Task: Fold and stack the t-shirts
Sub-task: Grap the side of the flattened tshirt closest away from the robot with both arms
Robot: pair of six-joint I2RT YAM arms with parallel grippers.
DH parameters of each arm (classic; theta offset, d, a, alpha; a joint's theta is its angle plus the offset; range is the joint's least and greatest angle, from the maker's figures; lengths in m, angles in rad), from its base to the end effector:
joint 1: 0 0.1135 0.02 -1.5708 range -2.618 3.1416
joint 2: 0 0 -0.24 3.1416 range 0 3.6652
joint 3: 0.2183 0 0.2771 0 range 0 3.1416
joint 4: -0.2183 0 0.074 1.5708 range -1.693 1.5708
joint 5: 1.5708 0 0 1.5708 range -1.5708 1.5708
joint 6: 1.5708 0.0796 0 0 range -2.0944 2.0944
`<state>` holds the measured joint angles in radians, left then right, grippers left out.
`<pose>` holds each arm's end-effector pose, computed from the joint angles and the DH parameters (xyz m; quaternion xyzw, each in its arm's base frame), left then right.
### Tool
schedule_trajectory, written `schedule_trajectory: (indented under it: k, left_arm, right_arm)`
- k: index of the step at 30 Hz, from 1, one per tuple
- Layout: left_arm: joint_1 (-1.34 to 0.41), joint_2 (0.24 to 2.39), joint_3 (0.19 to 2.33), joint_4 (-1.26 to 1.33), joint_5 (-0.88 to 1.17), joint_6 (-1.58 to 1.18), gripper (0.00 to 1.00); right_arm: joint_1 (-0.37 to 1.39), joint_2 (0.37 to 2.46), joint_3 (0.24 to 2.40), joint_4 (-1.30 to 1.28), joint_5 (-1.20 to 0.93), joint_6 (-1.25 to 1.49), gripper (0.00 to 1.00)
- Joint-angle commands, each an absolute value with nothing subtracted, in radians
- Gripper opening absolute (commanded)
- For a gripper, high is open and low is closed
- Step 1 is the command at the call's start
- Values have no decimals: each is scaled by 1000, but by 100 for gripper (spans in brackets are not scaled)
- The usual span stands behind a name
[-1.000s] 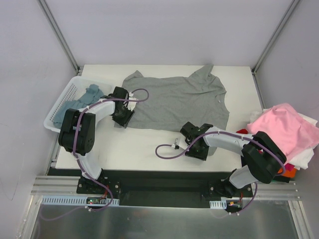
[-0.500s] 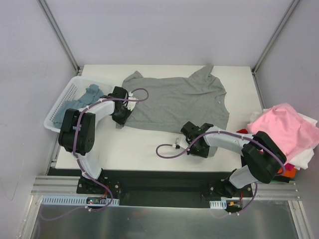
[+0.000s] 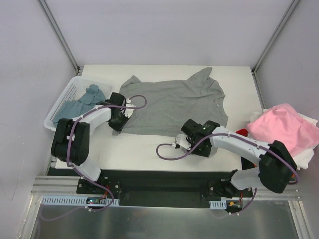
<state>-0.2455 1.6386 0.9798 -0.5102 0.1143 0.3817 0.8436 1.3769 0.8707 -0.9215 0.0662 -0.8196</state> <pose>0.3342 -0.0931 0.0939 0.3126 0.9271 -0.0423 0.2026 0.1777 0.1917 0.1185 -0.7351 0.6734 -0.0322 0.0718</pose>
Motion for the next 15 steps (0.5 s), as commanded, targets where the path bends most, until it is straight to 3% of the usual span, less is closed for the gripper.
schedule_trajectory:
  k: [1,15]
  left_arm:
    - [-290,1533,919,-566,132,397,0]
    - [-319,1497,979,-577,48,406,0]
  right_arm:
    - [888,1283,926,-1054,58,-778,1]
    - [927,1212,936,-1045,192,-752,1]
